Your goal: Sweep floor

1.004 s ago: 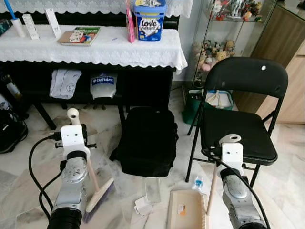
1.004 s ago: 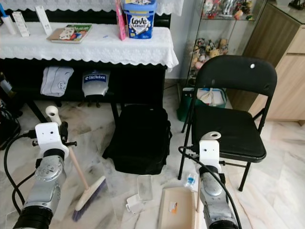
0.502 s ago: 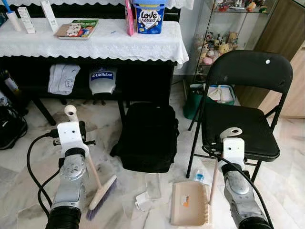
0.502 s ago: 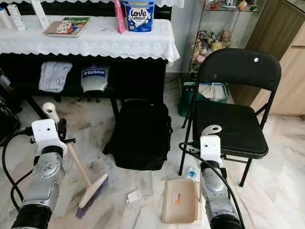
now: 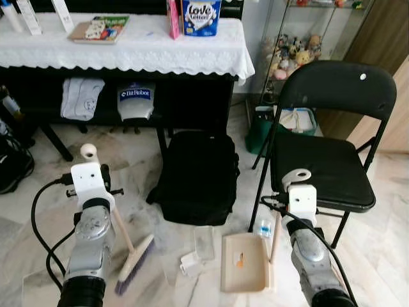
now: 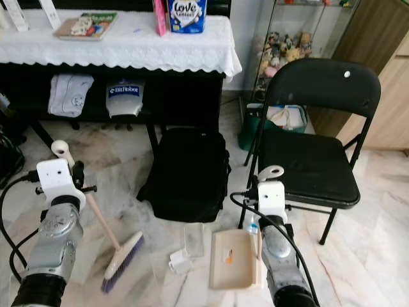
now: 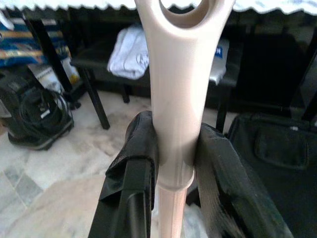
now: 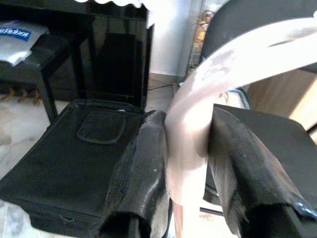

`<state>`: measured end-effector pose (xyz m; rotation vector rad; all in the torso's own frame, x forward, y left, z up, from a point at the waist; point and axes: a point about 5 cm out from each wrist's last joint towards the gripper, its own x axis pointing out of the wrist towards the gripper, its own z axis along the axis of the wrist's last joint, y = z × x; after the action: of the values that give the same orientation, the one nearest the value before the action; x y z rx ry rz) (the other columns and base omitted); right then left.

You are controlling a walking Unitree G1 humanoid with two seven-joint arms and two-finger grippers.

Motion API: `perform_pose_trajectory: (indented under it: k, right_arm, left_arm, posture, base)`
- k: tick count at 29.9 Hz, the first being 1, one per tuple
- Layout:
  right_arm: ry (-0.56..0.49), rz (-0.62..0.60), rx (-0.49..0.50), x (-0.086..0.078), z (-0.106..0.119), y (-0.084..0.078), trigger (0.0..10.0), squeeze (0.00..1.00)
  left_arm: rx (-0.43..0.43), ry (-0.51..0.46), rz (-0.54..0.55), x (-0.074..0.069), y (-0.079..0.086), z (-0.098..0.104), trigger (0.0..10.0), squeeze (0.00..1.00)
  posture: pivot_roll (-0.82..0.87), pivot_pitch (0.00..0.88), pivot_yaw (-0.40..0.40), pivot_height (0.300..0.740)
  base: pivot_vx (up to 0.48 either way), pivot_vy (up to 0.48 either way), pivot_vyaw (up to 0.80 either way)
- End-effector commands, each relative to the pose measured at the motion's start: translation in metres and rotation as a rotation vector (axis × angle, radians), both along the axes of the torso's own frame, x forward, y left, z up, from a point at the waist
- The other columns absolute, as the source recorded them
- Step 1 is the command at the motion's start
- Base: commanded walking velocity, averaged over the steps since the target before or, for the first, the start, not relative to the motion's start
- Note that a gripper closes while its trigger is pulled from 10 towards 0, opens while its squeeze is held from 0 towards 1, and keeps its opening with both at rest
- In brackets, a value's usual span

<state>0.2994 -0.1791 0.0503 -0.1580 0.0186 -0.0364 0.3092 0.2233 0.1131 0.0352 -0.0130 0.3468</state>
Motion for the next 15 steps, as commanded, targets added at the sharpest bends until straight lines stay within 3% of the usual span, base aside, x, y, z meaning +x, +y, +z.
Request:
perform_pose_trajectory:
  k: [1,4,5,8,15]
  right_arm:
    - [0.072,0.019,0.009,-0.01,-0.017,0.006,10.0,0.0]
    - [0.076,0.023,0.015,-0.012,-0.02,0.009,10.0,0.0]
    - [0.077,0.025,0.016,-0.013,-0.02,0.009,10.0,0.0]
    - [0.077,0.025,0.015,-0.013,-0.021,0.009,10.0,0.0]
    - [0.071,0.022,0.006,-0.011,-0.018,0.003,10.0,0.0]
  left_arm:
    - [0.011,0.004,0.008,-0.001,0.005,0.004,10.0,0.0]
    - [0.009,0.071,-0.01,-0.001,0.004,-0.003,10.0,0.0]
    - [0.014,0.134,-0.046,-0.001,0.0,-0.011,10.0,0.0]
    - [-0.006,0.177,-0.089,-0.001,-0.005,-0.015,10.0,0.0]
    - [-0.199,0.223,-0.274,0.003,-0.028,-0.013,10.0,0.0]
  posture:
    - [0.06,0.18,-0.002,0.74]
    - [0.06,0.181,-0.005,0.74]
    - [0.06,0.181,-0.006,0.74]
    - [0.05,0.183,-0.009,0.74]
    - [0.05,0.186,-0.016,0.74]
  base:
    - [0.0,0.0,0.0]
    - [0.0,0.0,0.0]
    - [0.0,0.0,0.0]
    - [0.0,0.0,0.0]
    - [0.0,0.0,0.0]
